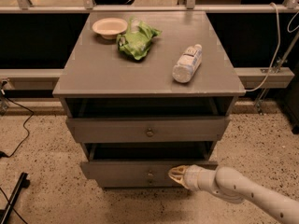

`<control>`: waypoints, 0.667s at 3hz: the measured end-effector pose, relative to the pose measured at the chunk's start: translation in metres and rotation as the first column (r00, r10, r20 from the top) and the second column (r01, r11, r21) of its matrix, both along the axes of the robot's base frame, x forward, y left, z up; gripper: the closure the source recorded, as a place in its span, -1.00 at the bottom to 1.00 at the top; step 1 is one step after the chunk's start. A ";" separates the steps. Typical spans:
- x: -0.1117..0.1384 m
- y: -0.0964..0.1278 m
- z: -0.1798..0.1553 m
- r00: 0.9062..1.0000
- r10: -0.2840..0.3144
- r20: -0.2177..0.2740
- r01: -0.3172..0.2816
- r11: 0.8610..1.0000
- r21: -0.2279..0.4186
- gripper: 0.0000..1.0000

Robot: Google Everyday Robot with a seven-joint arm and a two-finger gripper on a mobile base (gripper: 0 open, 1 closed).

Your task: Close middle drawer

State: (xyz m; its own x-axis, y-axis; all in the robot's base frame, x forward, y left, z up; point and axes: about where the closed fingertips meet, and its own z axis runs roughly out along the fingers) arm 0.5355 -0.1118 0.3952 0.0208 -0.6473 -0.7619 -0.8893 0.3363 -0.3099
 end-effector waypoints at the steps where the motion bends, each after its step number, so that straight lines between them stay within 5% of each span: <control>1: 0.015 -0.008 -0.012 1.000 -0.026 0.011 0.026 1.000 0.017 1.00; 2: 0.020 -0.010 -0.023 1.000 -0.024 0.010 0.024 0.999 0.031 1.00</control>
Offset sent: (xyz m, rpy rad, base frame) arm 0.0261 -0.0168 -0.0341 0.0429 -0.0125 -0.0268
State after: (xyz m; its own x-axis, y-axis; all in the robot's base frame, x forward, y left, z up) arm 0.5554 -0.1219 0.3725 0.0139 -0.6242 -0.7811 -0.8776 0.3668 -0.3088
